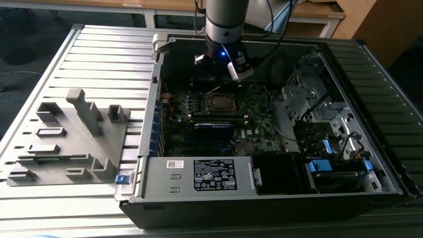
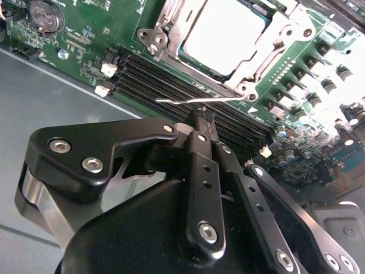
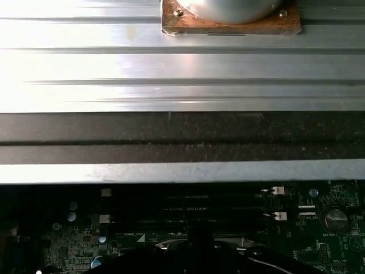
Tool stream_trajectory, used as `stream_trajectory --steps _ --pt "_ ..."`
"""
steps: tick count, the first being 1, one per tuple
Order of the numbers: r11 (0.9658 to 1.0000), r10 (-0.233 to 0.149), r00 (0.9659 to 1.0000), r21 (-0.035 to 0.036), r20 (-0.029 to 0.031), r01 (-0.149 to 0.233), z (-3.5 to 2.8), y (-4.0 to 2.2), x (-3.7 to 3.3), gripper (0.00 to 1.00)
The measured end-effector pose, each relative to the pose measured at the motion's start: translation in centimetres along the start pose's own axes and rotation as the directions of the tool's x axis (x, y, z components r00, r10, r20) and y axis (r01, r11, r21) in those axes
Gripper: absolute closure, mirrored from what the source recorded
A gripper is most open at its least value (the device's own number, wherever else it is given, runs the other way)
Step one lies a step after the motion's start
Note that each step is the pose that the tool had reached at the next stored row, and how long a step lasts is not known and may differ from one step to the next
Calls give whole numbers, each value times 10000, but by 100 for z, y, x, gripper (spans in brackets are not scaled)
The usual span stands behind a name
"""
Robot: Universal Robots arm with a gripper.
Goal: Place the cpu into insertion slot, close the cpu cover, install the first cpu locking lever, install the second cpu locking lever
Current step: 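Install the first cpu locking lever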
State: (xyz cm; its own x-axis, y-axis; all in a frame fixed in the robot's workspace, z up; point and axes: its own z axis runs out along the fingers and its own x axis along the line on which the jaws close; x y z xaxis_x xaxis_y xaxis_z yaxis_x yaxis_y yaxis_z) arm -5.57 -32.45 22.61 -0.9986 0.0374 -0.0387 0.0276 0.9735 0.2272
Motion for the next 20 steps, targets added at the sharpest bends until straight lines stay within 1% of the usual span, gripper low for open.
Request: stream_trajectory --steps 3,5,9,20 --pt "10000 0 10000 9 0 0 7 0 -37 89" --pt "10000 3 10000 19 1 -3 10 -1 -46 89" --pt "10000 17 10000 36 4 -17 20 -2 -51 89" --pt "10000 27 10000 35 9 -27 59 -11 -53 89"
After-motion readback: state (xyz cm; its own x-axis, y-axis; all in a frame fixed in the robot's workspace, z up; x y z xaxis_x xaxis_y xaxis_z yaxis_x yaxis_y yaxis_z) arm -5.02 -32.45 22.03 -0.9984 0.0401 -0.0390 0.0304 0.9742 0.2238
